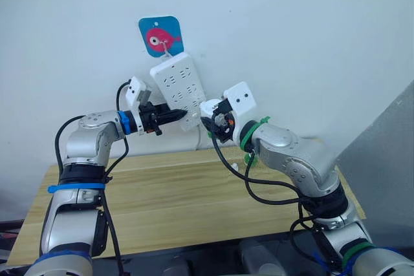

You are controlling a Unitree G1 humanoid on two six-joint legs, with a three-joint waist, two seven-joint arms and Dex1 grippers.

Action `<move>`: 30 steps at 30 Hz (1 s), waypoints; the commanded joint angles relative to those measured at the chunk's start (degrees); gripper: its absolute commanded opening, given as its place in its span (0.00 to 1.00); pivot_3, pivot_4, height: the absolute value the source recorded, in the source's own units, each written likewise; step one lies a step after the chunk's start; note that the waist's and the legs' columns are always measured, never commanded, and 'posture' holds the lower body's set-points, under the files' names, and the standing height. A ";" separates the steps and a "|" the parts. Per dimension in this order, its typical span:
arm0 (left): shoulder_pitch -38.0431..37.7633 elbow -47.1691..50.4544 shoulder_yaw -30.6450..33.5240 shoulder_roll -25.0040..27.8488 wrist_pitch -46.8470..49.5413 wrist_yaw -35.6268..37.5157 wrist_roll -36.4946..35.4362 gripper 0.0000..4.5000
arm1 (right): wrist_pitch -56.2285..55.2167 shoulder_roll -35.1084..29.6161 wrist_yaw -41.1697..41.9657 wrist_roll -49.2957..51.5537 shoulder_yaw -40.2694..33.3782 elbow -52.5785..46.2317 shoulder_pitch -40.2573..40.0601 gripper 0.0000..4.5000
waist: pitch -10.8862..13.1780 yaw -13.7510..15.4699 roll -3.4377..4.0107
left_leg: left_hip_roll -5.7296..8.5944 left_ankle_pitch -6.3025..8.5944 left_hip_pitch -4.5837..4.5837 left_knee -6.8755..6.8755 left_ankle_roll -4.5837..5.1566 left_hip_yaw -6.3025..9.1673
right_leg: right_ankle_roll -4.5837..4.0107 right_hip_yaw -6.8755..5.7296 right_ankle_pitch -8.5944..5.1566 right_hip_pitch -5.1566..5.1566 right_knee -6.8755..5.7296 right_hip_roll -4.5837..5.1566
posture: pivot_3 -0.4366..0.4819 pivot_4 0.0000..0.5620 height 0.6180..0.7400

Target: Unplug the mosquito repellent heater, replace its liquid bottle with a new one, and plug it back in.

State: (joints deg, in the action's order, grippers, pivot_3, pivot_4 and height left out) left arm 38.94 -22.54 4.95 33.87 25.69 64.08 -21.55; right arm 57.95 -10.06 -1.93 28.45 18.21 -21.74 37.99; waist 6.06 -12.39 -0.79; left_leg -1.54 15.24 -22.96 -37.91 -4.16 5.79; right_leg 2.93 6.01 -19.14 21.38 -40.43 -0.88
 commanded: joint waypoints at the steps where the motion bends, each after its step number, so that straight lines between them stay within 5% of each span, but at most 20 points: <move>1: 0.60 1.82 1.28 0.43 -0.58 -0.40 -1.03 0.29 | -1.83 2.18 1.31 -1.91 -1.18 -0.72 2.14 0.68 | 0.00 -0.04 0.00 | 0.00 -0.01 0.00 0.00 -0.01 0.05 | 0.00 -0.05 0.00 -0.01 -0.01 -0.01 | 0.24 0.13 1.00; 30: 0.35 1.20 1.53 0.78 -0.85 -0.38 -1.27 0.29 | 1.75 11.68 3.59 -4.98 -7.99 1.50 -1.45 0.68 | 0.06 -0.30 0.09 | 0.03 -0.13 0.04 -0.01 -0.13 0.30 | -0.02 -0.28 -0.01 0.02 -0.41 -0.04 | 0.25 0.14 1.00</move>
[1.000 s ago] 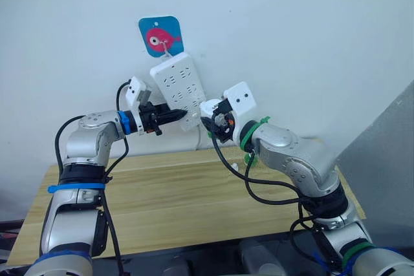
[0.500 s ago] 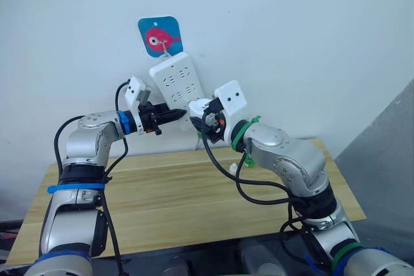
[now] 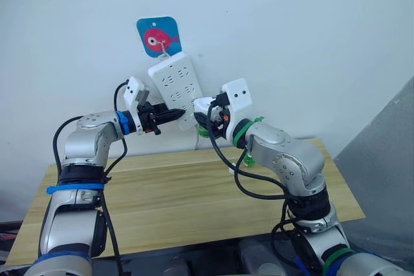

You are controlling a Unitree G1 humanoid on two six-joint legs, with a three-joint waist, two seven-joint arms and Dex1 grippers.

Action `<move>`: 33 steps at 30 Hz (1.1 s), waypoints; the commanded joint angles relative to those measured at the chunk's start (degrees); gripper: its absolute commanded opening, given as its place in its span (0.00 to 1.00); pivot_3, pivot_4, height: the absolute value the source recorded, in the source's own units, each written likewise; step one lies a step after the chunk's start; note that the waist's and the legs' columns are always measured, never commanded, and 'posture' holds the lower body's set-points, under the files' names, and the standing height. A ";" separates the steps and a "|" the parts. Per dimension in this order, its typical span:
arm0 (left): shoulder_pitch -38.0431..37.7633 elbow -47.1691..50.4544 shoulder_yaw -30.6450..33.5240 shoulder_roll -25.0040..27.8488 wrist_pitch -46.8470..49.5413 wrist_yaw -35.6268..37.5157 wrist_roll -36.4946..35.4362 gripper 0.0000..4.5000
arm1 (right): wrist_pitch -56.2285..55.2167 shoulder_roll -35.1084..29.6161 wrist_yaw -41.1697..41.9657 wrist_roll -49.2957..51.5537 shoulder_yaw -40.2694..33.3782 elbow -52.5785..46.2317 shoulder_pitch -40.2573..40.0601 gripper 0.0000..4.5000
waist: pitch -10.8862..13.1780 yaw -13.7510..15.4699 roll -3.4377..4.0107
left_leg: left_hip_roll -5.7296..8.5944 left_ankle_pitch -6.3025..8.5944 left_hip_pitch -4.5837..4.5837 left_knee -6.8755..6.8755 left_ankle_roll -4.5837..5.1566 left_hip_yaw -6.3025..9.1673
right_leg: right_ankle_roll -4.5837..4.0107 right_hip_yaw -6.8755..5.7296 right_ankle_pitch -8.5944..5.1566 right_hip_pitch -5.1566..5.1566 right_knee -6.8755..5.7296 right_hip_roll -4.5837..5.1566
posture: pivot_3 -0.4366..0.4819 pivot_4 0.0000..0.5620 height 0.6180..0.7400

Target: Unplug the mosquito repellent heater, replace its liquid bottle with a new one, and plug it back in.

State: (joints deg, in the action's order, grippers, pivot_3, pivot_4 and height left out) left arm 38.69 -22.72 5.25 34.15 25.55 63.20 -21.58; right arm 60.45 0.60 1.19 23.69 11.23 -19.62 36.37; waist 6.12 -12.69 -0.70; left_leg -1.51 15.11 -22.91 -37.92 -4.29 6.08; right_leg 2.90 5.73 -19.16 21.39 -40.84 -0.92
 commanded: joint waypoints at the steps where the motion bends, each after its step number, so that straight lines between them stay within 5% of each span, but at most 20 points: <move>1: 0.63 1.37 1.27 0.47 -0.64 0.43 -1.26 0.29 | -0.82 1.12 0.64 -0.25 -0.86 -0.58 0.05 0.68 | 0.00 0.00 0.01 | 0.00 0.00 0.00 0.00 0.00 0.00 | 0.00 0.00 0.00 0.00 0.00 0.00 | 0.25 0.14 1.00; 33: 0.00 3.87 2.52 0.73 2.90 -0.91 -2.49 0.29 | -4.26 3.55 3.79 -1.46 -0.70 -3.07 -2.85 0.68 | 0.02 -0.03 0.04 | 0.01 -0.02 0.01 0.02 -0.03 0.00 | 0.00 0.00 0.00 0.02 -0.03 -0.03 | 0.26 0.12 1.00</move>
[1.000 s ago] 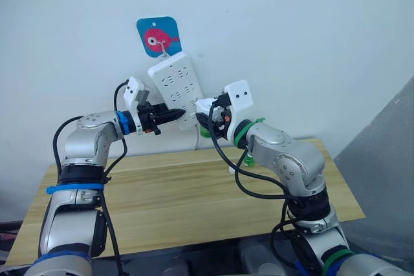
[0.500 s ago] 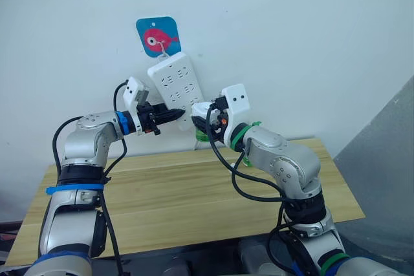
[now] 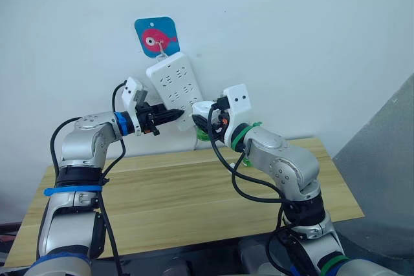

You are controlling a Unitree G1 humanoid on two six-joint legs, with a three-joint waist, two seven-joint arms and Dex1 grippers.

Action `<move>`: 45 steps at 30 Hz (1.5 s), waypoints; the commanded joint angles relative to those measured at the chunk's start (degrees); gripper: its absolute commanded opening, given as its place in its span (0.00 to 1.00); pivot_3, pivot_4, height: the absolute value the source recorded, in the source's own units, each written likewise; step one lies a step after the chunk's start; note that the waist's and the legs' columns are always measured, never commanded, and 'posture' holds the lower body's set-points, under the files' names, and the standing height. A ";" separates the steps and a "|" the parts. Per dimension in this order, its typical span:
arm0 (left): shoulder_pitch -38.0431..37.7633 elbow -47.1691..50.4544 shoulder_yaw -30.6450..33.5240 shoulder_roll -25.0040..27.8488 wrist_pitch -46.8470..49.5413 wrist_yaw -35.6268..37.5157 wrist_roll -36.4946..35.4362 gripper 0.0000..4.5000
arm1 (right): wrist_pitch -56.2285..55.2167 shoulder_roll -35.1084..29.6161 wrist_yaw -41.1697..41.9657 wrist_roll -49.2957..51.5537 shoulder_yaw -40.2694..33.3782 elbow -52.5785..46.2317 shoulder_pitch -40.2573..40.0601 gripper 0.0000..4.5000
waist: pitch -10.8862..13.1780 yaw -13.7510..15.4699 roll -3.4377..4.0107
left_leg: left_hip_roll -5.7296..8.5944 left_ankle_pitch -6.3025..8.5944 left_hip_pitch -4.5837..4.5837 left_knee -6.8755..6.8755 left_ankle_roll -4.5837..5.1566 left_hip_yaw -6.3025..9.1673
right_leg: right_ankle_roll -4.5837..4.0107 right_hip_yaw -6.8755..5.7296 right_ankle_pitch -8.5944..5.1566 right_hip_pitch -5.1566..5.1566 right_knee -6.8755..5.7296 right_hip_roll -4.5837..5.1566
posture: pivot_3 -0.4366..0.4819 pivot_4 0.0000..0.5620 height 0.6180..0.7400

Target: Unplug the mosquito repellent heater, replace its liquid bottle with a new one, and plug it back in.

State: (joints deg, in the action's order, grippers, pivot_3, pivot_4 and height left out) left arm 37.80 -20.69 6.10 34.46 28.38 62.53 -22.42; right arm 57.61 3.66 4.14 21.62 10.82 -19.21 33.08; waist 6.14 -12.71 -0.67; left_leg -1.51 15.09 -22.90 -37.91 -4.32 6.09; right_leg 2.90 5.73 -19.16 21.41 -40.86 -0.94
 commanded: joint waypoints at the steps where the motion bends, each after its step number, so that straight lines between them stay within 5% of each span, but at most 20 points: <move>1: 1.00 1.75 1.70 0.41 0.13 -0.37 -1.71 0.29 | -1.20 0.39 0.95 0.67 -0.37 -3.93 0.23 0.68 | 0.00 0.00 0.00 | 0.00 0.00 0.00 0.00 0.00 0.00 | 0.00 0.00 0.00 0.01 0.00 0.00 | 0.26 0.12 1.00; 45: 0.34 3.97 1.09 0.40 2.23 -0.13 -2.47 0.29 | -9.33 1.81 3.36 -3.88 1.86 4.52 1.94 0.68 | 0.04 -0.03 0.06 | 0.06 -0.02 0.02 0.01 -0.02 -0.02 | 0.00 -0.01 0.00 -0.01 -0.01 -0.01 | 0.26 0.14 1.00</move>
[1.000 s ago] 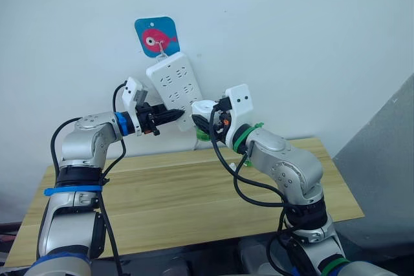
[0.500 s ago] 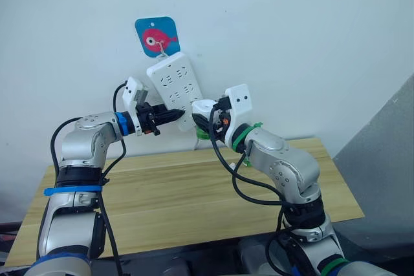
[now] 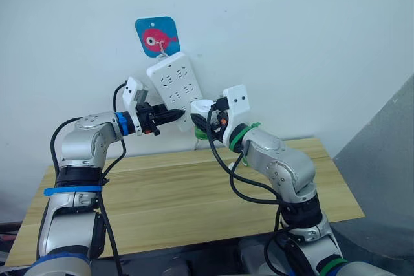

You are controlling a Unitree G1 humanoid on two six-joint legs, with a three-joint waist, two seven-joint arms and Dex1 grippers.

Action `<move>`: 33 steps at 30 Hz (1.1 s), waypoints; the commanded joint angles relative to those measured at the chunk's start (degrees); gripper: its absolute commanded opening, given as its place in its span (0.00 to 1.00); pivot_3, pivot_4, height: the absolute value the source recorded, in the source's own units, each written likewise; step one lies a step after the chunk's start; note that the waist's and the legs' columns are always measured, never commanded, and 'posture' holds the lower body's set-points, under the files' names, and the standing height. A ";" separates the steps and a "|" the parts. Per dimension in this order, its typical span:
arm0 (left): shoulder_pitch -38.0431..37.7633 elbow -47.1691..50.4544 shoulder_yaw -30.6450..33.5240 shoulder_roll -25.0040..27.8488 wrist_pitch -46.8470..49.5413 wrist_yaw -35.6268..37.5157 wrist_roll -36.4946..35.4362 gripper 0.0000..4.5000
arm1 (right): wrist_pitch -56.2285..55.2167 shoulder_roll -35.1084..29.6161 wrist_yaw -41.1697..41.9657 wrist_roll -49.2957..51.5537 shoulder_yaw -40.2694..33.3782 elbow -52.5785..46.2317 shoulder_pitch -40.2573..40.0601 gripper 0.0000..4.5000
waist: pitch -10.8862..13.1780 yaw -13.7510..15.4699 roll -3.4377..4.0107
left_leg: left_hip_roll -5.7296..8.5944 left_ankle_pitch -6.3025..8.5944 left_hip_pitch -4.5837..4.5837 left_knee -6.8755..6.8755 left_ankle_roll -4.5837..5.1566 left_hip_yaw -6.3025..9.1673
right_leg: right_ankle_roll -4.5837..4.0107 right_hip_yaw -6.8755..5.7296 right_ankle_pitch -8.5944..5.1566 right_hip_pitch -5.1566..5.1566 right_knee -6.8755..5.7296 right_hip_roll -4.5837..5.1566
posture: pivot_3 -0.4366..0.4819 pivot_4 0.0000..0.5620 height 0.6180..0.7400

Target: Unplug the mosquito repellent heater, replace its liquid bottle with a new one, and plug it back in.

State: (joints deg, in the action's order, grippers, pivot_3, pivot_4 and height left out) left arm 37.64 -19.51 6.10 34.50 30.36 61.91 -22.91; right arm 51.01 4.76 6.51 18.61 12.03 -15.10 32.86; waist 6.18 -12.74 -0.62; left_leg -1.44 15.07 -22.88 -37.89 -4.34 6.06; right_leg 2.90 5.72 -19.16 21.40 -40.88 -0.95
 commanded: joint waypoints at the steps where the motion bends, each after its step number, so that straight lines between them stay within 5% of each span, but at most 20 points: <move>1: 0.47 2.94 1.08 0.34 0.47 0.54 -2.09 0.29 | -3.60 0.91 1.10 -1.26 0.71 1.78 2.82 0.68 | 0.00 -0.02 0.01 | 0.00 0.00 0.00 0.00 0.00 0.00 | 0.00 -0.01 0.00 0.00 0.00 0.00 | 0.26 0.14 1.00; 26: -0.51 3.84 1.81 0.49 0.57 -0.05 -1.98 0.29 | -11.78 2.47 6.48 -4.33 0.28 15.79 9.89 0.68 | 0.10 -1.68 0.14 | -0.20 -0.62 0.14 0.06 -0.03 -0.10 | -0.19 -0.03 0.23 0.01 -0.15 -0.40 | 0.28 0.13 1.00; 31: -0.02 1.33 1.87 0.56 -3.10 -1.19 0.15 0.29 | -7.69 0.14 7.32 -3.59 0.59 9.12 6.45 1.00 | 0.11 -1.25 0.15 | -0.19 -0.62 0.01 0.10 -0.04 -0.05 | -0.20 -0.10 0.24 0.05 -0.10 -0.37 | 0.28 0.13 1.00; 33: 0.25 0.41 1.98 0.54 -3.97 -1.69 0.44 0.29 | -4.67 -1.61 7.99 -3.12 0.98 5.24 5.02 1.00 | 0.11 -0.85 0.15 | -0.12 -0.61 -0.02 0.13 -0.05 -0.03 | -0.40 -0.14 0.35 0.05 -0.08 -0.27 | 0.28 0.13 1.00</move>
State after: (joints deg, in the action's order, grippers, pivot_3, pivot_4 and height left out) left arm 36.37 -19.16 7.07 34.62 28.10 60.08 -22.35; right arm 44.59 3.90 13.80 14.76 13.05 -5.02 38.22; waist 6.29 -13.59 -0.46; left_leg -1.54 14.47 -22.92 -37.71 -4.40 6.04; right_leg 2.50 5.58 -18.82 21.45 -40.89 -1.17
